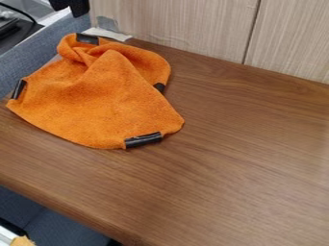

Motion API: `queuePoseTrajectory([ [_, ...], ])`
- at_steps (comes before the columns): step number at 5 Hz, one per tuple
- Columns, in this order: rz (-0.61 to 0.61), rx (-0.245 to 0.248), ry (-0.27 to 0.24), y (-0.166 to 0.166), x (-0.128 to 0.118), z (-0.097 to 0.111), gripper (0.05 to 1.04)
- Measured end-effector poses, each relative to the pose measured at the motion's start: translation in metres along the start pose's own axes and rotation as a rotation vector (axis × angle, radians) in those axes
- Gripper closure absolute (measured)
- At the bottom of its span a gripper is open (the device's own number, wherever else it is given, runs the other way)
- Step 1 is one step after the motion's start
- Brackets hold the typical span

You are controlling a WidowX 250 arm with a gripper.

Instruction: Fold the cloth from bottom right to top left

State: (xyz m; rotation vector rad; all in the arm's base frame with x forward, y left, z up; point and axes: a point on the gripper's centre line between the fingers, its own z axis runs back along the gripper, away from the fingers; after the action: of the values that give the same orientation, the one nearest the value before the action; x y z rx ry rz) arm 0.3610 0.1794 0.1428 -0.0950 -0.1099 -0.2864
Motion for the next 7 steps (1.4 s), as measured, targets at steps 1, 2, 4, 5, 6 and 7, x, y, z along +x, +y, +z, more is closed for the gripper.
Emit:
queuePoseTrajectory([
  [1,-0.001,-0.041,0.027,-0.001,-0.002,-0.018,0.084],
  [2,-0.109,-0.131,-0.021,-0.016,-0.003,-0.034,0.084],
  [4,-0.294,-0.084,0.003,-0.068,-0.012,-0.045,0.084],
  [5,-0.420,-0.060,0.003,-0.100,-0.022,-0.044,0.084],
  [6,-0.514,-0.059,0.010,-0.129,-0.032,-0.046,0.084],
  [7,-0.600,-0.053,0.029,-0.152,-0.043,-0.053,0.084],
])
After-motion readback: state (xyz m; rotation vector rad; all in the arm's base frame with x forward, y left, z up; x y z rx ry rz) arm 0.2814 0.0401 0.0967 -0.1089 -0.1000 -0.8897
